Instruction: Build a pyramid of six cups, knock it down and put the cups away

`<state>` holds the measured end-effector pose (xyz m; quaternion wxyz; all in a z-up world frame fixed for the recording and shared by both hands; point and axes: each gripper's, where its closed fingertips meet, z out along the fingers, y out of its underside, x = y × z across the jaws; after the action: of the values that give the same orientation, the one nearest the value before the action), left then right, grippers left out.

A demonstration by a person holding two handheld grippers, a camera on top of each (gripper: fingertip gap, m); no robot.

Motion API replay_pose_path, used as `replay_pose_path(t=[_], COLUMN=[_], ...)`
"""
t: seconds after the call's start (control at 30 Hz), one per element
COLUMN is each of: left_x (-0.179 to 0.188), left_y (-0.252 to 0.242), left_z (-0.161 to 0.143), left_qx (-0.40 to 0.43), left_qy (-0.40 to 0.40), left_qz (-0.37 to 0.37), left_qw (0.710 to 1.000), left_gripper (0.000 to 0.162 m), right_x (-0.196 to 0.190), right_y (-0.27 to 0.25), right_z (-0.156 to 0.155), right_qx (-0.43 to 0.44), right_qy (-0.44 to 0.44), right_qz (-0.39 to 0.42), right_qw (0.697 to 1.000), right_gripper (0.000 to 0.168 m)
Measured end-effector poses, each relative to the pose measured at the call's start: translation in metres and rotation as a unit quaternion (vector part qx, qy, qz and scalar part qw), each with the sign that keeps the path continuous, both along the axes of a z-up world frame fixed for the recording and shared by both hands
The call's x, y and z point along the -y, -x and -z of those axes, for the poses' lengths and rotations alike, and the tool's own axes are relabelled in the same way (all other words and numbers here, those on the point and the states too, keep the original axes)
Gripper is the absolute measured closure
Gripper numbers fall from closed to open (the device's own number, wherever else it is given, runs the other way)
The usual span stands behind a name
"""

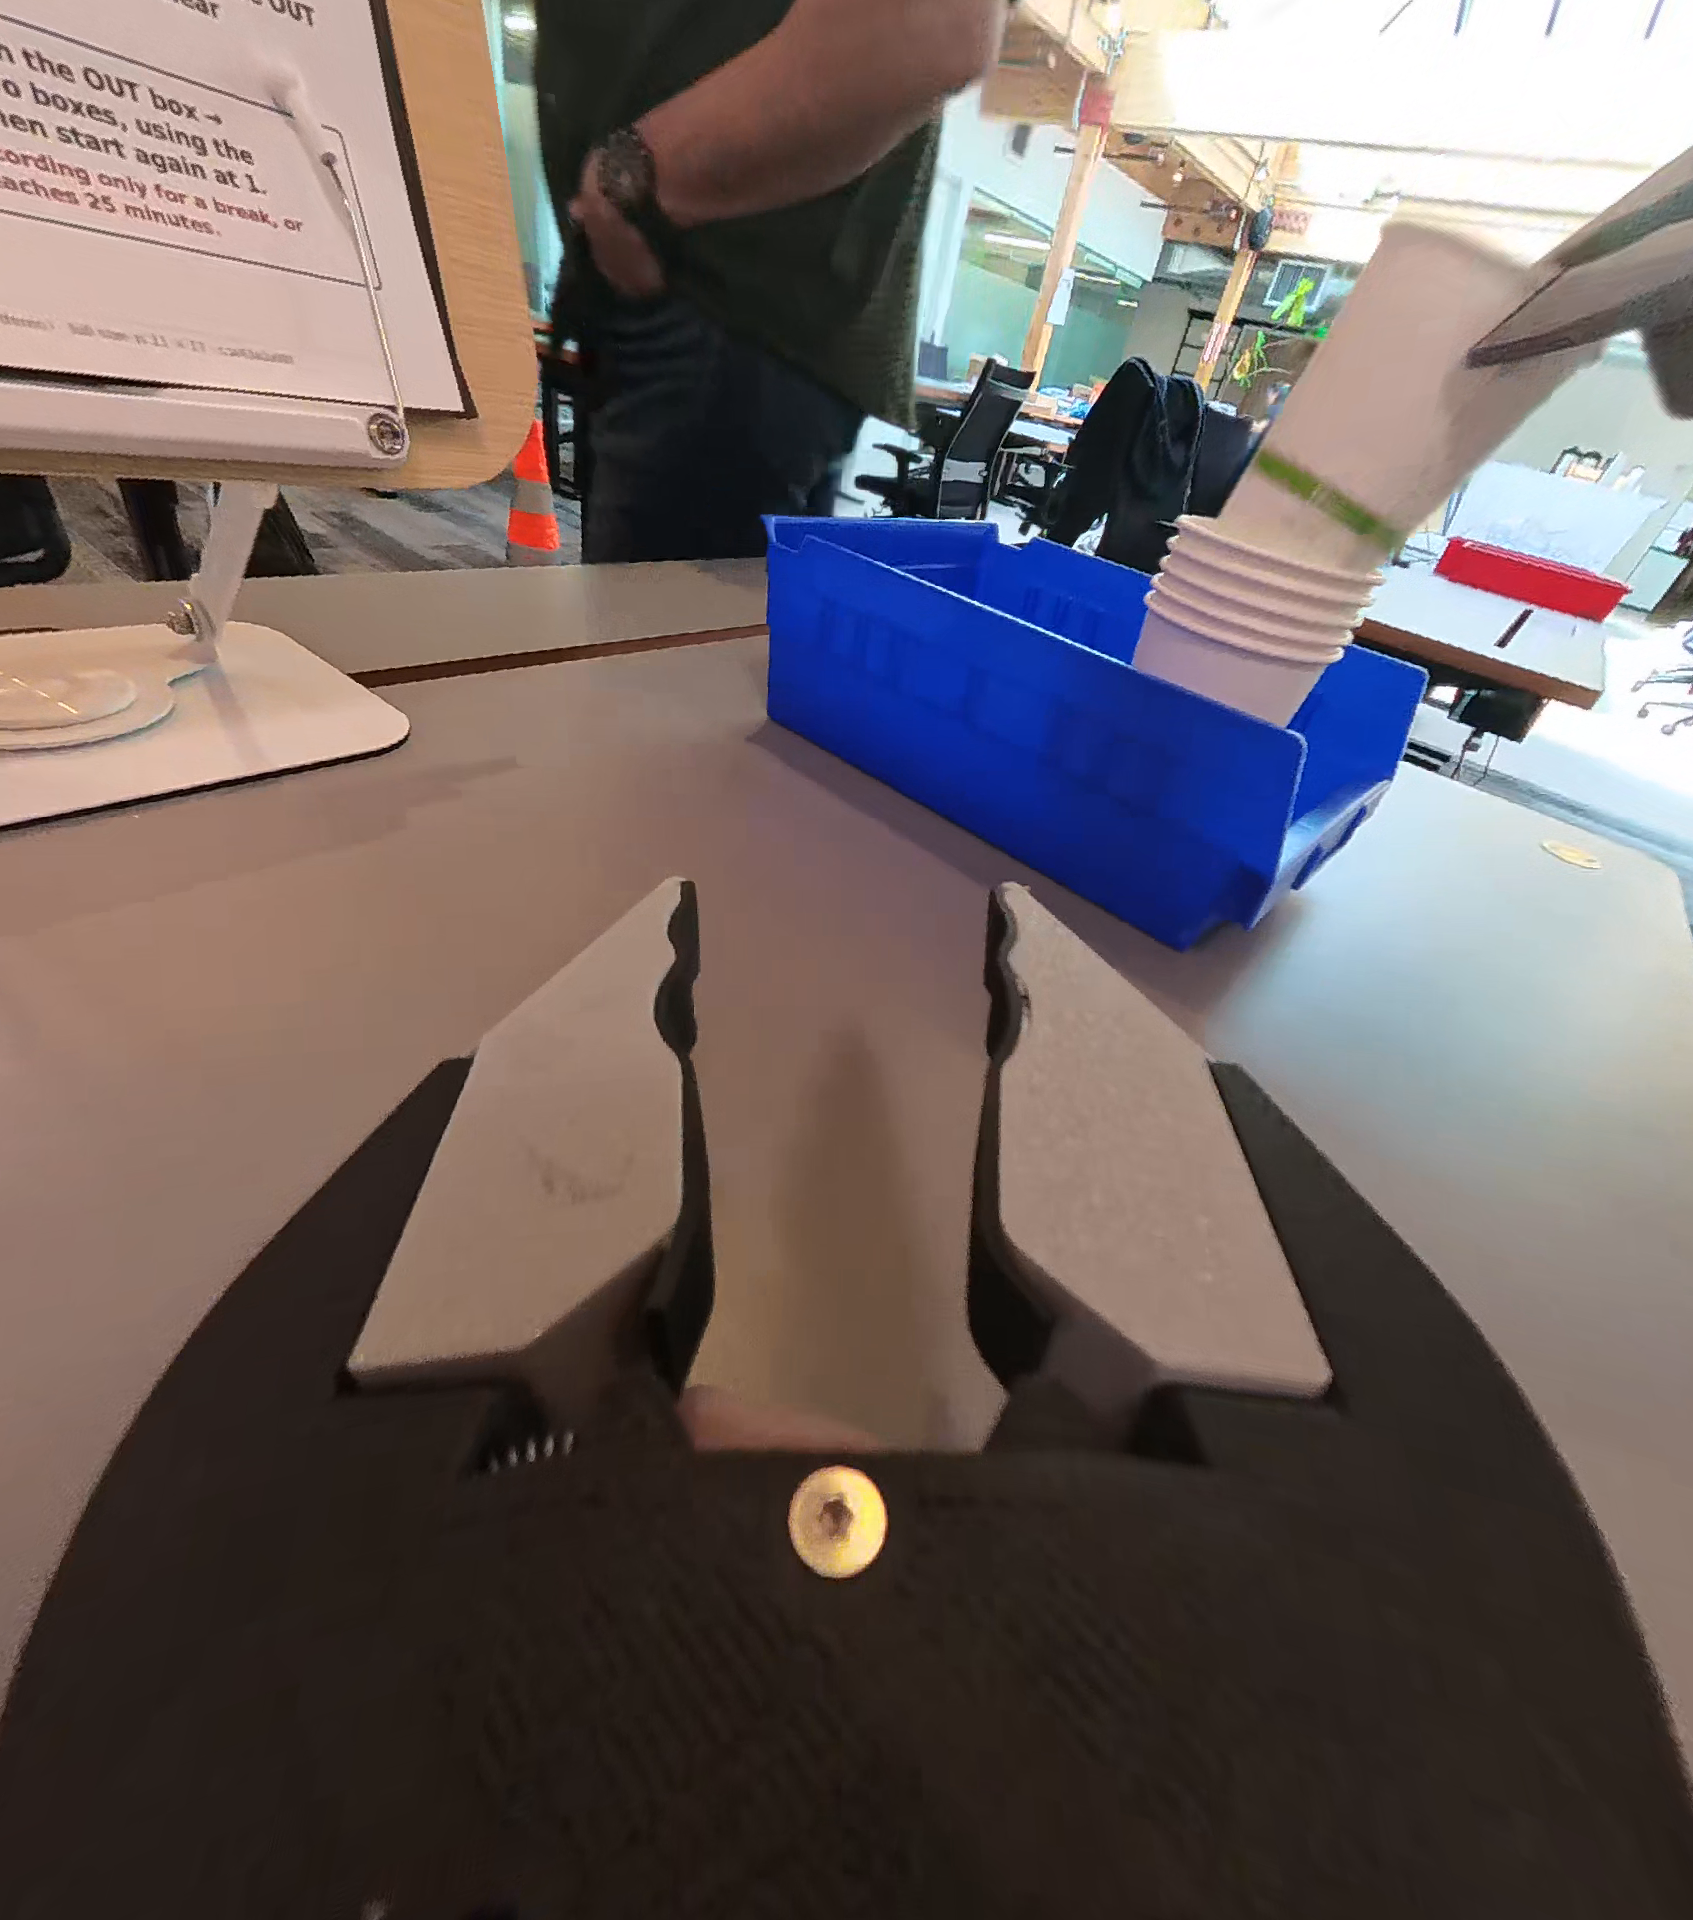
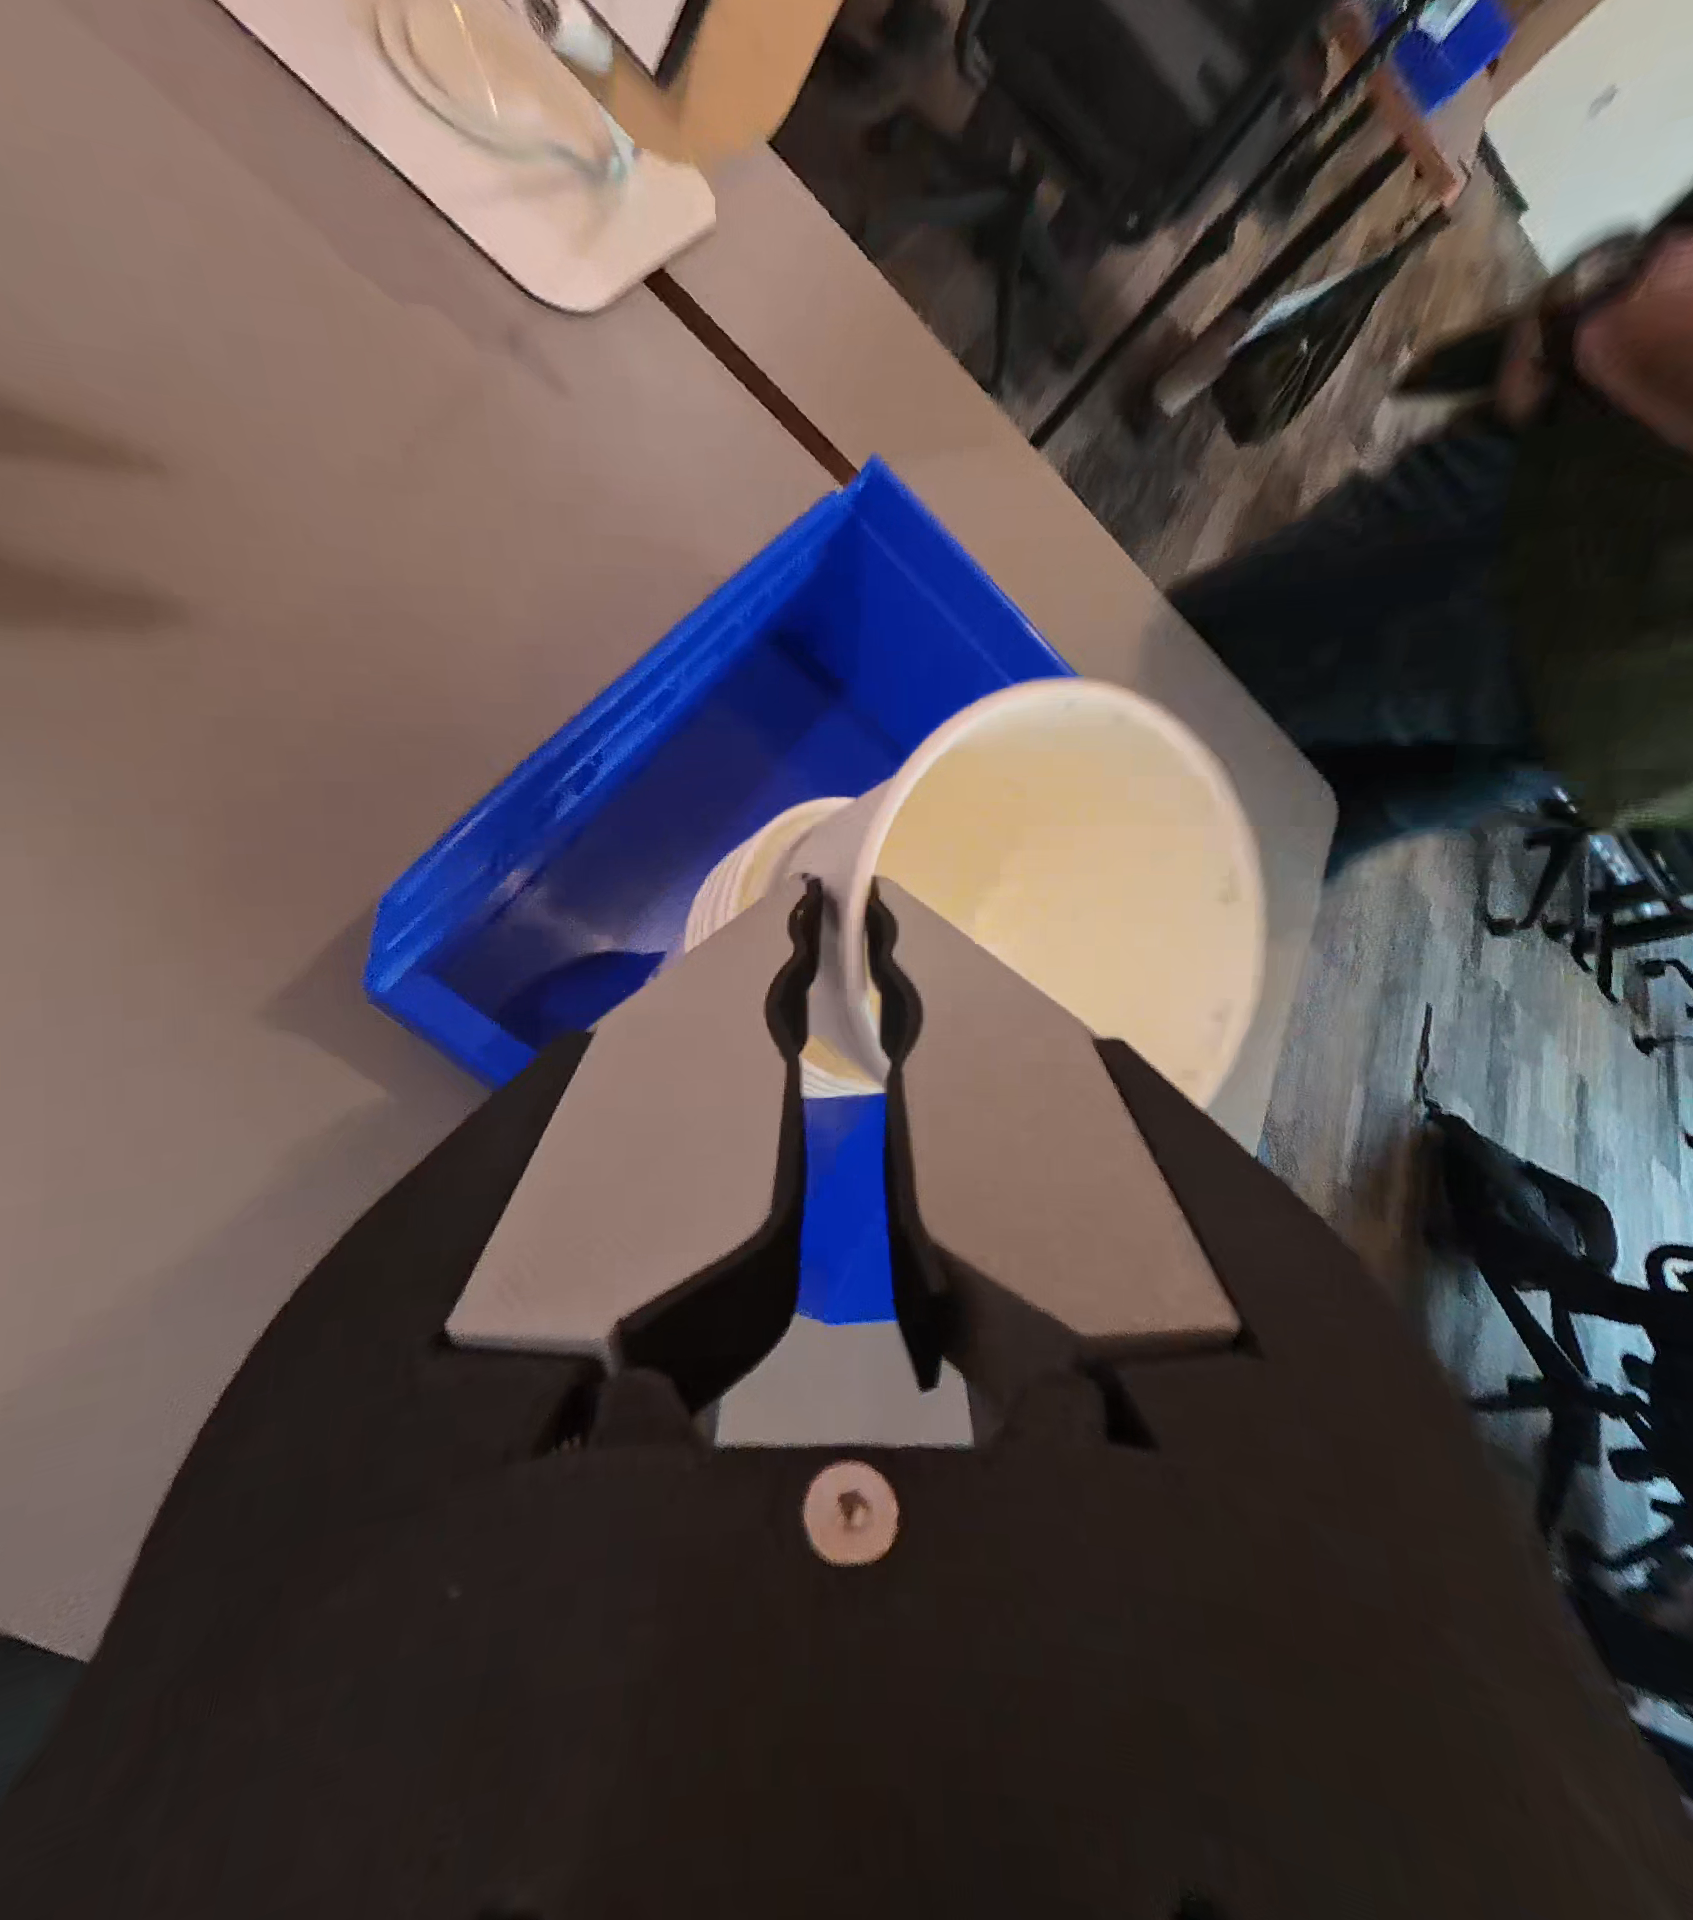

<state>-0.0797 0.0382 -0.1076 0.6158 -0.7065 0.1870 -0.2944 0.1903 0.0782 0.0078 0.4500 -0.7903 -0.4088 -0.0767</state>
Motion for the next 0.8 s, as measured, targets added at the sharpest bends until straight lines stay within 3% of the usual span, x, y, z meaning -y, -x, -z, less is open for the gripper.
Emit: replay_pose_path(t=[0.17,0.3,0.5,0.67,0.73,0.8], left_x=[0.0,0.002,0.002,0.002,0.003,0.004], left_y=[-0.001,-0.005,-0.005,-0.004,-0.004,-0.005], left_z=[0.002,0.003,0.004,0.003,0.002,0.002], left_qx=[-0.002,-0.019,-0.021,-0.019,-0.02,-0.026], left_qy=[0.006,0.002,0.0,-0.004,-0.009,-0.016], left_qz=[0.006,0.01,0.01,0.007,0.004,0.002], left_qw=[1.0,1.0,1.0,1.0,1.0,1.0], left_gripper=[0.11,0.11,0.111,0.112,0.113,0.113], right_x=[-0.006,0.023,0.087,0.092,0.078,0.065], right_y=[0.011,0.056,0.153,0.199,0.199,0.188], right_z=[-0.017,-0.018,0.049,0.108,0.141,0.153], right_qx=[-0.057,-0.145,-0.214,-0.232,-0.239,-0.215], right_qy=[-0.041,-0.054,0.006,-0.07,-0.043,0.012], right_qz=[0.007,-0.075,-0.221,-0.237,-0.217,-0.171], right_qw=[0.997,0.985,0.952,0.941,0.946,0.961], right_gripper=[0.133,0.131,0.113,0.142,0.137,0.111])
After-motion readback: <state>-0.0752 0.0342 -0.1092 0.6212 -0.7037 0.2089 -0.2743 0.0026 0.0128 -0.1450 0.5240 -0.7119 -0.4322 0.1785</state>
